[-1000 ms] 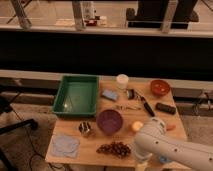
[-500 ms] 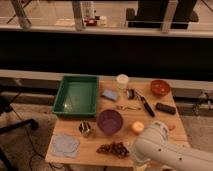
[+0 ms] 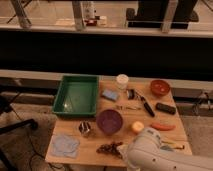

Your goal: Place grapes in metal cup

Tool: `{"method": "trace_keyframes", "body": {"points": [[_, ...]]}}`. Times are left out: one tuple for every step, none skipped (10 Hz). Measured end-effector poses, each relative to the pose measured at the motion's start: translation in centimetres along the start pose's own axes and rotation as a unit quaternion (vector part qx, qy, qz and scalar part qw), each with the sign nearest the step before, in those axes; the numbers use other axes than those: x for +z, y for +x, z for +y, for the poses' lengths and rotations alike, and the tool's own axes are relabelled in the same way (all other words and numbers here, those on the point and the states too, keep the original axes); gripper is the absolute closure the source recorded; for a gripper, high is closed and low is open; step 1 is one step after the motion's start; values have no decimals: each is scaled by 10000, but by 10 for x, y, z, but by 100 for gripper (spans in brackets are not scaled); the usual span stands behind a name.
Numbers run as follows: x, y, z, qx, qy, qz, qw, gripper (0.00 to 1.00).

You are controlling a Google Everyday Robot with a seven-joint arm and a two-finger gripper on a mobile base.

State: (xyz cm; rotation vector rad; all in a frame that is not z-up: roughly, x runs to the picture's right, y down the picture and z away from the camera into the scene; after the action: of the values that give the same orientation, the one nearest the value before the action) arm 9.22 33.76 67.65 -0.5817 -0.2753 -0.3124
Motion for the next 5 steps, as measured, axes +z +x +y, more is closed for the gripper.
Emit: {"method": "trace_keyframes", "body": {"points": [[3,-2,-7,-53,61,21,10000,20],[4,-4,-11,-90,103,38,9999,20],[5,-7,-17,-134,152,51,9998,20],[6,-10,-23,-183,182,57,9997,20],[8,-15,-29,-236,201,49,9995,20]]}}
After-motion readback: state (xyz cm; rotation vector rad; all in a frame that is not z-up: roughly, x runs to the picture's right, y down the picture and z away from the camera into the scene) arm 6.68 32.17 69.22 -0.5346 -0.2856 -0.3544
